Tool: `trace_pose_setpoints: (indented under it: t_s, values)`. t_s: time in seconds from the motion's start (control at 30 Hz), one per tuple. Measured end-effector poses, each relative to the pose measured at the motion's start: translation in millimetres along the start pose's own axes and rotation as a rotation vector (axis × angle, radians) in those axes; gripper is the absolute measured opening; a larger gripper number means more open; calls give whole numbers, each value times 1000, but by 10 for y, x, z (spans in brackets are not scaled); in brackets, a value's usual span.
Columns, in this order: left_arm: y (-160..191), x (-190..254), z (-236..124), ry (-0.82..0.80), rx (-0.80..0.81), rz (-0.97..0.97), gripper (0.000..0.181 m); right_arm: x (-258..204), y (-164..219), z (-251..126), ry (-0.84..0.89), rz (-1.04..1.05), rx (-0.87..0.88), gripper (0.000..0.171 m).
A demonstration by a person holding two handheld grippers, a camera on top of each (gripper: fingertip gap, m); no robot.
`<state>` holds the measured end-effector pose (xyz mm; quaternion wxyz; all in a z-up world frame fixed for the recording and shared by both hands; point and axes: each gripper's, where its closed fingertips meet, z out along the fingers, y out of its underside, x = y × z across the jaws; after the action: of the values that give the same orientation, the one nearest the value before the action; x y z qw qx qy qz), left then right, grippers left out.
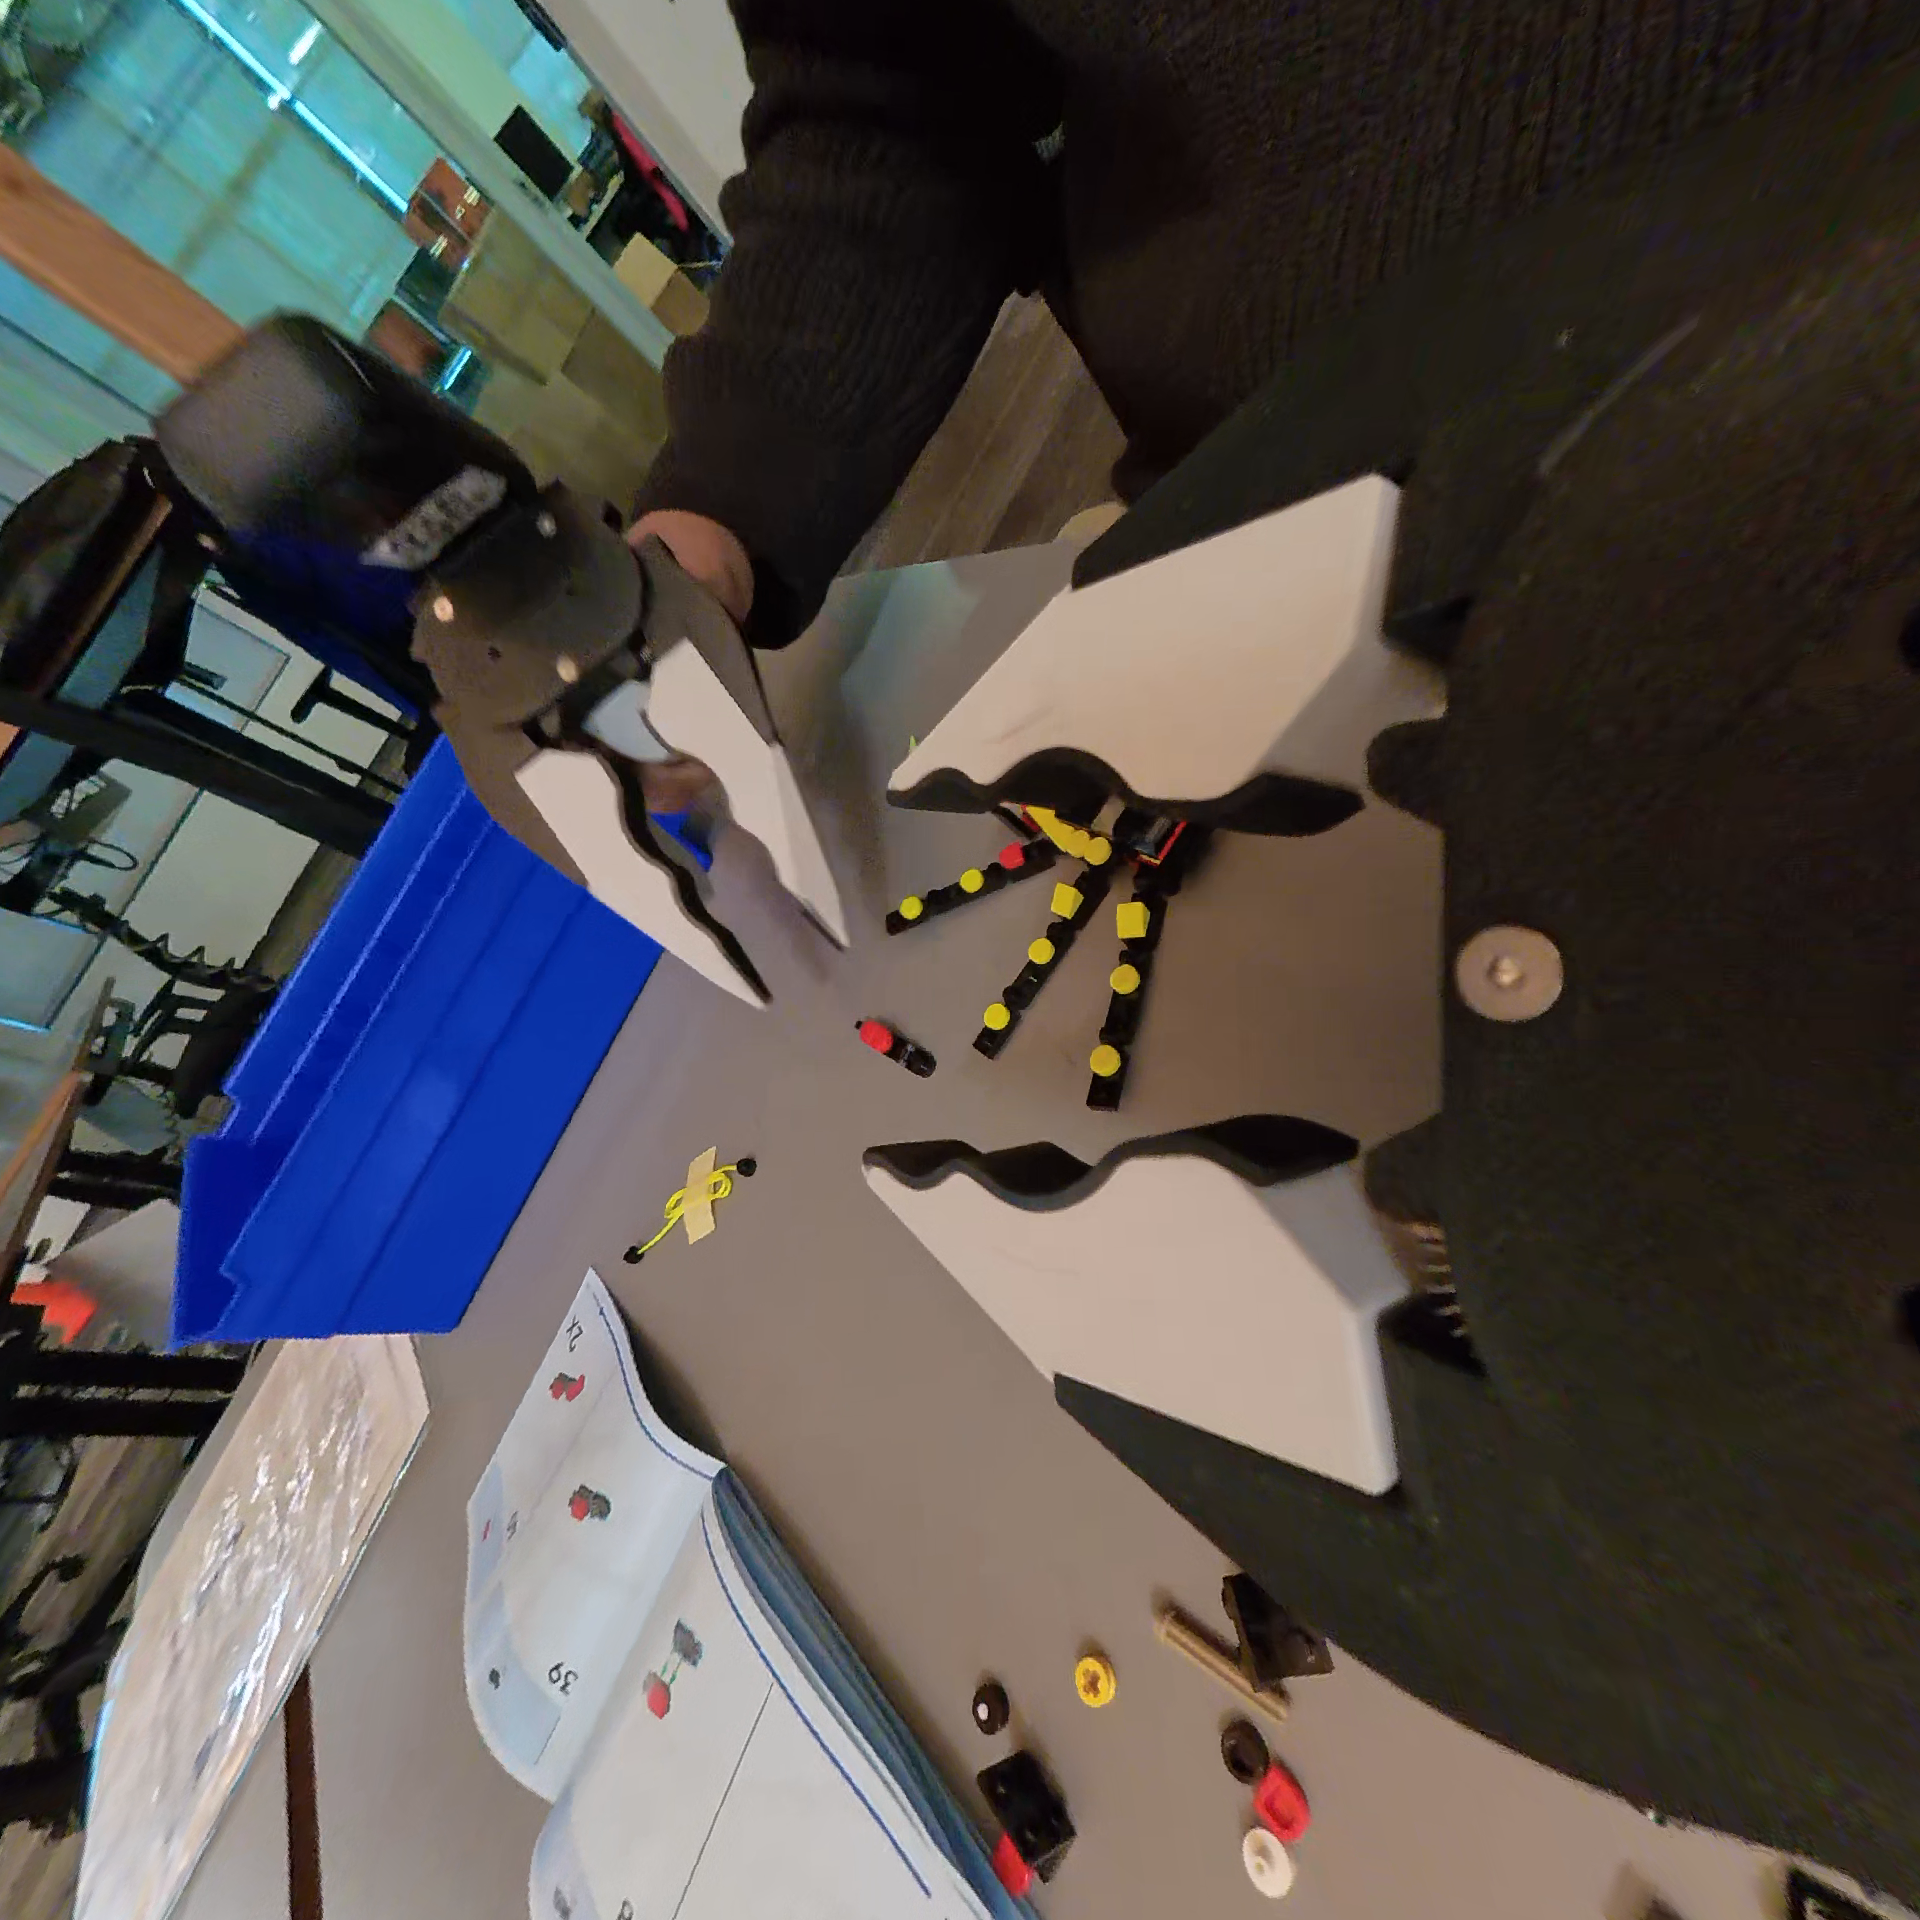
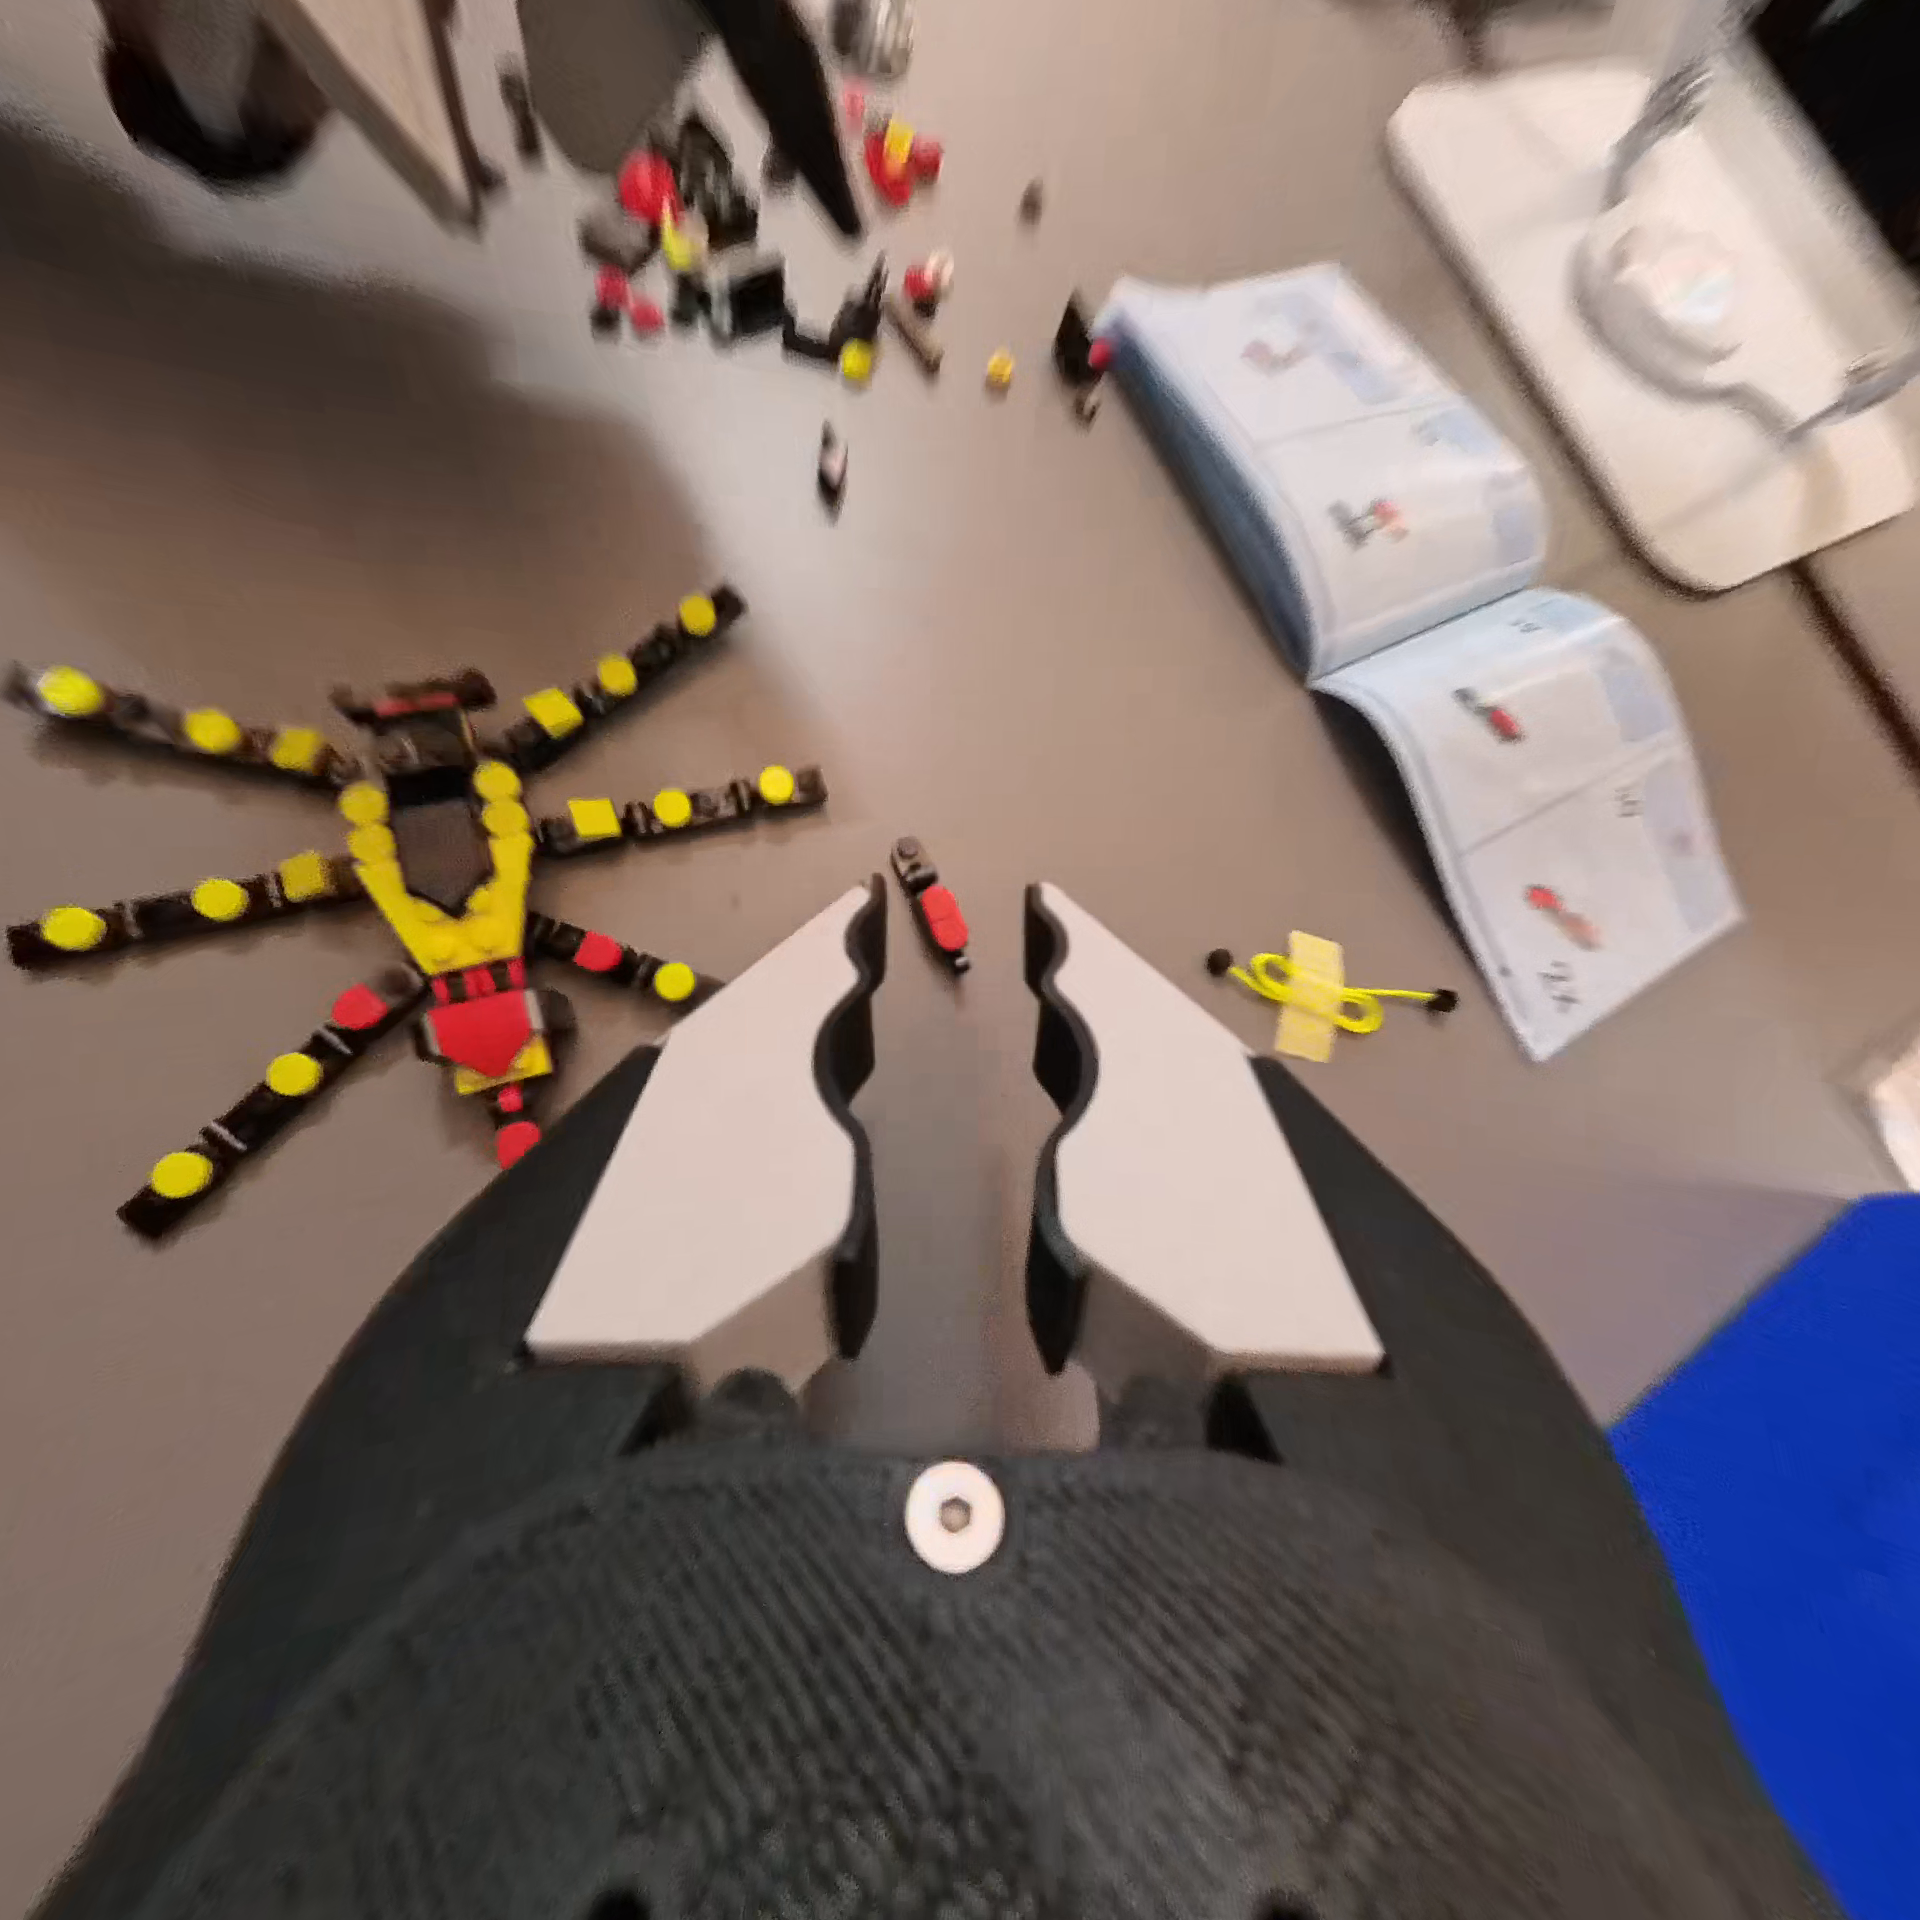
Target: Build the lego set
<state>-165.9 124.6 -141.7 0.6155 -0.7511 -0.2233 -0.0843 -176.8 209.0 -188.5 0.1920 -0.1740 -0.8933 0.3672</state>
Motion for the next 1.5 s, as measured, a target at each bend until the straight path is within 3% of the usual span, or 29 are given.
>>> trace_pose_setpoints:
  t_s: [0.03, 0.2, 0.3, 0.43, 0.5, 0.6, 0.9, 0.97, 1.0, 1.03, 1.07, 1.2, 1.3, 1.5]
  values:
    - [-10, 9, -11, -3, 4, 3, 61, 21, -97, -110, 25, 11, 68, 21]
    - [23, -22, -12, -27, -12, 32, 59, 156, -430, -406, 175, 29, 351, 38]
    - [88, -27, 20, -13, -38, 20, 60, 119, -363, -289, 204, -15, 356, 41]
    - [103, -14, 33, -16, -51, 35, 60, -78, -156, -129, 48, -31, 293, 50]
    - [101, -28, 49, -21, -51, 51, 57, -123, -155, -147, -28, -11, 333, 42]
    - [136, -78, 95, -28, -77, 75, 53, -102, -165, -171, -87, 34, 390, 46]
    - [124, -88, 62, -44, -83, 106, 48, -36, -102, -4, -99, 97, 269, 40]
    - [109, -89, 40, -54, -70, 104, 46, -11, -109, -43, -64, 79, 274, 31]
    - [114, -95, 33, -62, -68, 101, 45, 2, -125, -71, -49, 75, 286, 23]
    - [124, -98, 29, -65, -71, 97, 45, 22, -130, -98, -30, 75, 293, 3]
    - [137, -99, 24, -69, -73, 93, 45, 34, -130, -121, -19, 79, 294, 0]
    - [169, -82, -1, -85, -75, 85, 43, 17, -137, -173, -18, 105, 322, 0]
    - [171, -83, 6, -92, -76, 101, 42, 35, -132, -141, -8, 107, 319, 14]
    - [226, -120, 33, -93, -104, 91, 42, -19, -41, -37, -46, 122, 269, 16]
